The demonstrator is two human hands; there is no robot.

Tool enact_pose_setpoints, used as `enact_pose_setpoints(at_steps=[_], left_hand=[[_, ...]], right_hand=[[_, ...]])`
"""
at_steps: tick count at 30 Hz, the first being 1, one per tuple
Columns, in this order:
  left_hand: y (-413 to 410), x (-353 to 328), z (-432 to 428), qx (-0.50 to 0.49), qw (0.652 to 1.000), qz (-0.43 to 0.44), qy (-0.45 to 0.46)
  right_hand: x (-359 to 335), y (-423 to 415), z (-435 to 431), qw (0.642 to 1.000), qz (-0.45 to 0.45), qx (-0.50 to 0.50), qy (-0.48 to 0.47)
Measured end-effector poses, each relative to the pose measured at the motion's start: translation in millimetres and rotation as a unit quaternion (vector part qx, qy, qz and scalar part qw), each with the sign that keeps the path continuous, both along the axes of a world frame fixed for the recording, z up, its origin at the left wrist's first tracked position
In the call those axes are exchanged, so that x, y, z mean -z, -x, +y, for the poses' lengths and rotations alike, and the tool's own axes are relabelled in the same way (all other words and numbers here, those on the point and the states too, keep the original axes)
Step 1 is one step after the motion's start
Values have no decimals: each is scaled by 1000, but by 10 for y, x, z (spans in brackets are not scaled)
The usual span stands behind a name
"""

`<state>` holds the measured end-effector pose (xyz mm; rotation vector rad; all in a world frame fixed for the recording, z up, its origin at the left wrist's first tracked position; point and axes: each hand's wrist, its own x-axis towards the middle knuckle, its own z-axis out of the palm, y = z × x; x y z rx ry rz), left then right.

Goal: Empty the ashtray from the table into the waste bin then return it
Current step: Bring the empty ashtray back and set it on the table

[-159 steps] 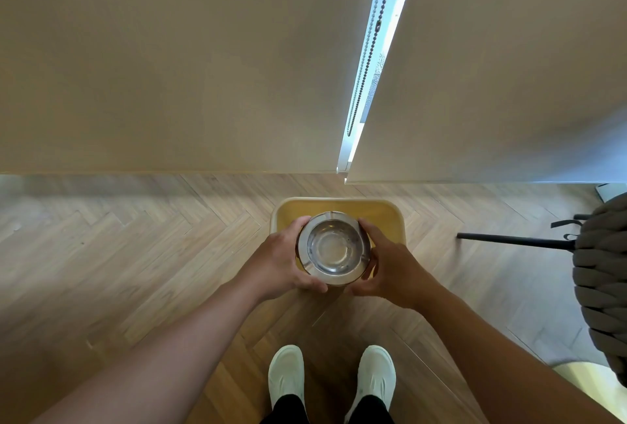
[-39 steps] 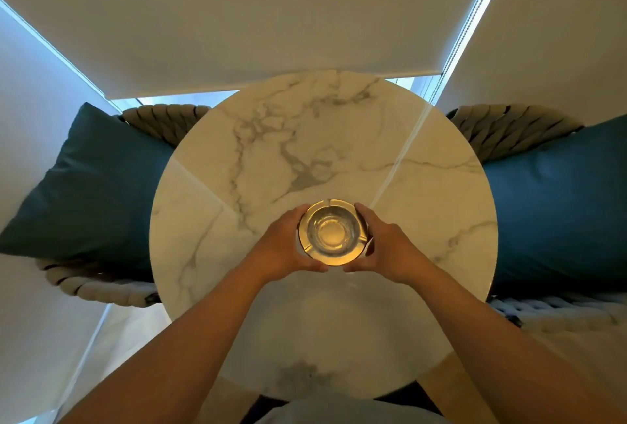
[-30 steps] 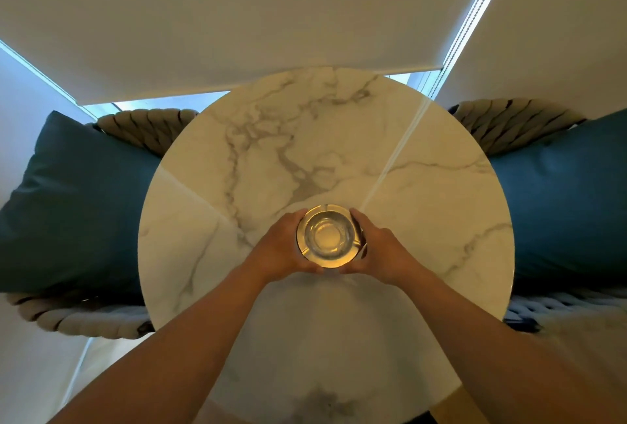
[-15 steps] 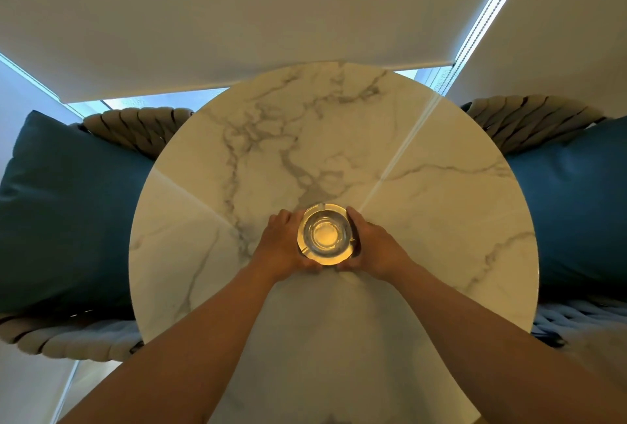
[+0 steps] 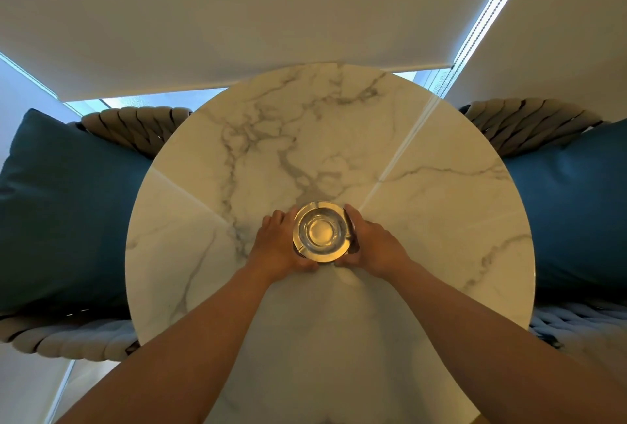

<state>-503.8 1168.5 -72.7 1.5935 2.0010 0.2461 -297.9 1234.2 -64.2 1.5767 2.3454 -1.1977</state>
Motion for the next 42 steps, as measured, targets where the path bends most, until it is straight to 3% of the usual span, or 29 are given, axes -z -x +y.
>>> enact_pose_setpoints(at_steps=[10,20,42], left_hand=[[-61,-29,-187,-56,998,22,-10],[-146,14,-166,-75,997,1,-13],[-135,36,28,-28,999,19,-34]], right_hand=[[-56,-130,262,998,-45,-38,-17],[-81,-83,291,998,-28,-62,-10],[-27,-111,250,999,-16,-35,-24]])
